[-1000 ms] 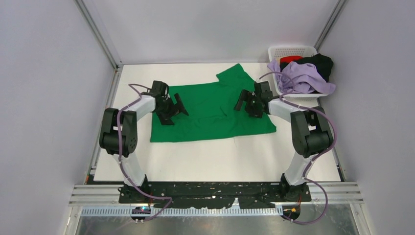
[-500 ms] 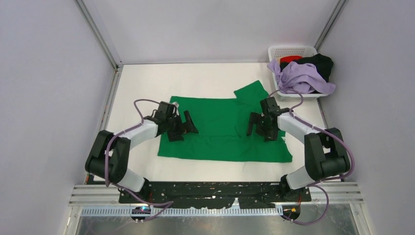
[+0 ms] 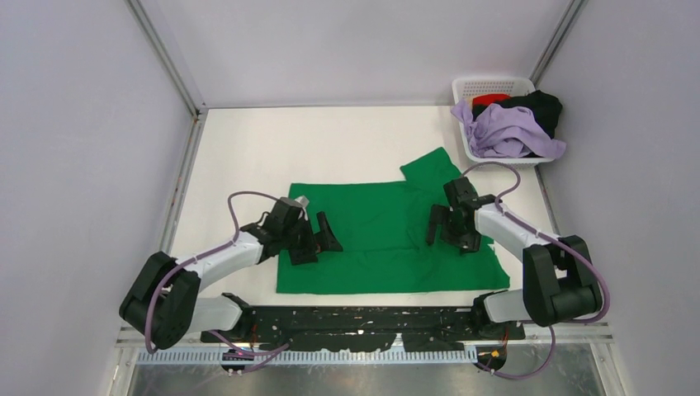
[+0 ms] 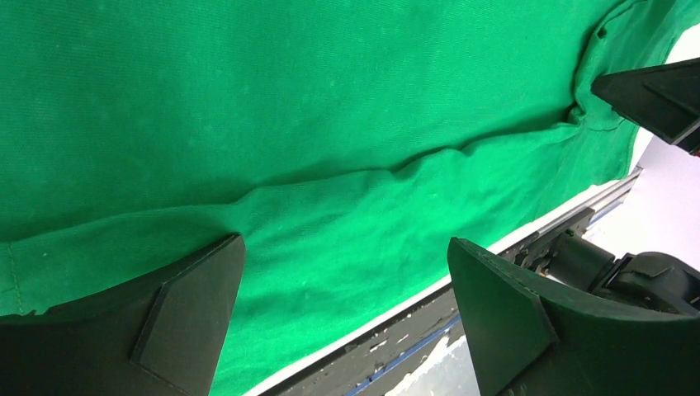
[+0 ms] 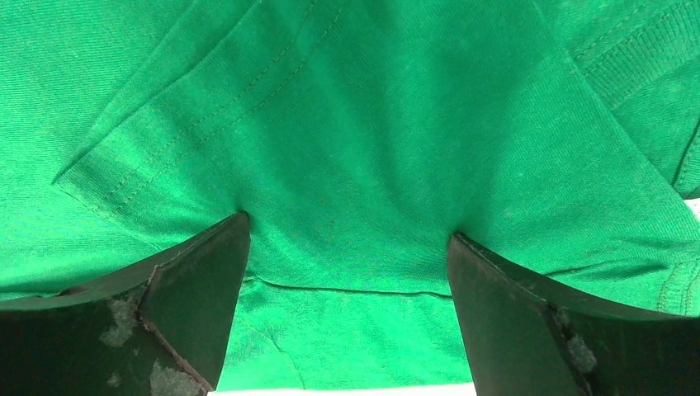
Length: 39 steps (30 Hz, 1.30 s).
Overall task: Fold and stack the t-shirts
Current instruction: Fold the flattened tshirt in 1/3 of the way, then grab the side of the flattened tshirt furthest away from the robot with both arms
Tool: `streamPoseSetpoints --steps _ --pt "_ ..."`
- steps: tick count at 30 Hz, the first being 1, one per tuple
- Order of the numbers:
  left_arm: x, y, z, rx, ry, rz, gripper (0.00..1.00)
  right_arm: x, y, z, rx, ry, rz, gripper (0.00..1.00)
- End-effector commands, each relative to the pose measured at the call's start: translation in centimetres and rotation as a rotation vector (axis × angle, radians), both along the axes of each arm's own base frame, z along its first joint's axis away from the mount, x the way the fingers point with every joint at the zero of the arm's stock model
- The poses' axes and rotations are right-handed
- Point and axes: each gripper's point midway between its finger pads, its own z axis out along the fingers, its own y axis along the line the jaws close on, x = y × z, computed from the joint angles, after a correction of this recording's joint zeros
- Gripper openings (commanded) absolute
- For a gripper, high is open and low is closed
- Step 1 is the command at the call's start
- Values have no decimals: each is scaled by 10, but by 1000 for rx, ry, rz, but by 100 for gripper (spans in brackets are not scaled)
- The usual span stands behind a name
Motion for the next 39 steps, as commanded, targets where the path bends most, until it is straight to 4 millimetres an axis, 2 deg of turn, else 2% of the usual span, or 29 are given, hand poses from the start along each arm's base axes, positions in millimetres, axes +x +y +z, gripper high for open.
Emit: streamPoseSetpoints --steps 1,4,6,10,13,17,19,24,27,28,29,31,33,39 --pt "-56 50 -47 249 216 48 100 -16 -11 1 -40 14 9 95" --pt "-48 53 -40 291 193 43 100 -8 -4 10 2 -42 44 95" --pt "-36 45 -30 275 164 29 100 1 6 22 58 -106 68 96" --pt "-7 20 2 197 81 -4 100 27 19 61 121 -292 114 95" --pt "18 12 29 197 1 -10 100 48 18 99 119 -448 110 96" --pt "61 32 51 265 -53 55 100 71 23 136 148 -627 106 95" --pt "97 51 58 297 -95 127 100 78 24 147 155 -683 111 95" --pt "177 96 64 459 -101 187 100 90 18 153 110 -717 107 95" --pt "211 114 56 571 -70 139 100 94 16 146 85 -691 109 95" --pt "226 118 61 598 -75 123 100 95 15 143 76 -679 111 96" --pt "233 121 53 630 -60 81 100 96 14 141 68 -674 112 96" --pt "246 123 43 657 -55 6 100 97 12 137 53 -662 112 95" --pt "252 116 32 620 -23 -57 98 99 11 132 43 -647 113 95" --pt "242 94 12 506 30 -220 91 102 10 126 25 -624 121 96"
